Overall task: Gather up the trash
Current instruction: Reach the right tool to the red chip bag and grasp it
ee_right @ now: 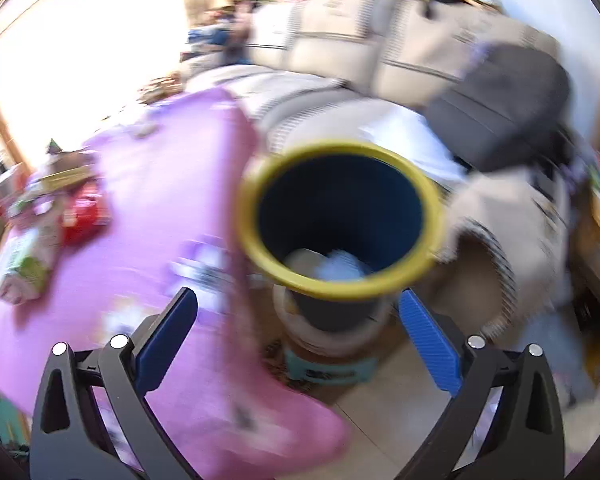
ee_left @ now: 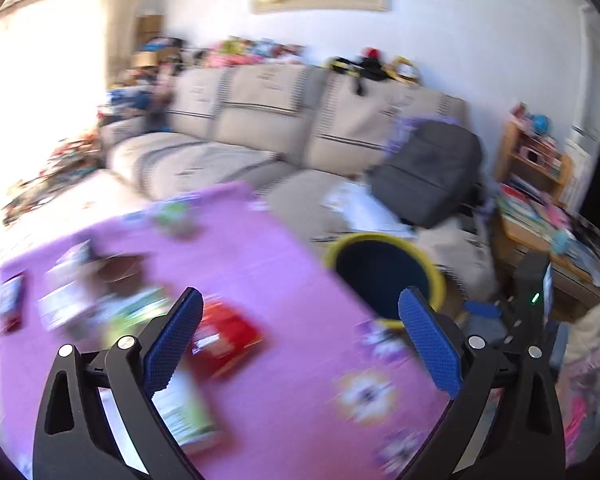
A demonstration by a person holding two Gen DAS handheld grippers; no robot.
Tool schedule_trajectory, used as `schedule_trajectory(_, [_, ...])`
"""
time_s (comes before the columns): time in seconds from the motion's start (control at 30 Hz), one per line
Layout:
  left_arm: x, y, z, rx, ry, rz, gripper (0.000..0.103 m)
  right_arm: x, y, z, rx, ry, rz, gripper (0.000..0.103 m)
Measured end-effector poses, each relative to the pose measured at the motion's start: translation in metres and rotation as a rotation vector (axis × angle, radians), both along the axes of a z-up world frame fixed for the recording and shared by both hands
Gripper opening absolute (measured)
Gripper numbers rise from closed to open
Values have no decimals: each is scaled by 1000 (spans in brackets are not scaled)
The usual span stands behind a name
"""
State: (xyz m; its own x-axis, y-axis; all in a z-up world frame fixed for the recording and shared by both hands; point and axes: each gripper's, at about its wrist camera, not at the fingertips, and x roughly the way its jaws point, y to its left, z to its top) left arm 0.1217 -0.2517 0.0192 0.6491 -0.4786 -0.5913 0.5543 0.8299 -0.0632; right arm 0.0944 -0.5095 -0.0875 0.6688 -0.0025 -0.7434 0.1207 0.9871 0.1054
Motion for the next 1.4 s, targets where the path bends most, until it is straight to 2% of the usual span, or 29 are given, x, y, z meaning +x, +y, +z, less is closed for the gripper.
schedule_trajectory(0.17, [-17,91,-3,24,-21,177,98,35,66,7,-18,-28,200,96])
schedule_trajectory(0.27, [-24,127,-5,38,-28,231,98,59,103,6,-44,-29,308,96])
schedule_trajectory(0.43, [-34,166,-6,47,-60,271,98,94,148,2,-82,-14,407,96])
schedule_trajectory(0.53, [-38,170,-7,46,-64,269,98,113,161,1,-97,4,395,96])
schedule_trajectory(0.67, [-40,168,-7,50,-64,257,98,130,167,0,-68,16,395,96])
schedule_trajectory(0.8, [-38,169,-10,48,-58,262,98,148,177,-8,-97,61,406,96])
schedule_trajectory(0.9, [-38,171,-12,43,-48,266,98,156,181,-13,-75,89,422,96])
schedule_trajectory(1.2, [-34,169,-15,46,-41,269,98,154,191,-15,-105,108,445,96])
schedule_trajectory(1.4, [-32,164,-18,59,-36,266,98,160,188,-17,-48,115,459,96])
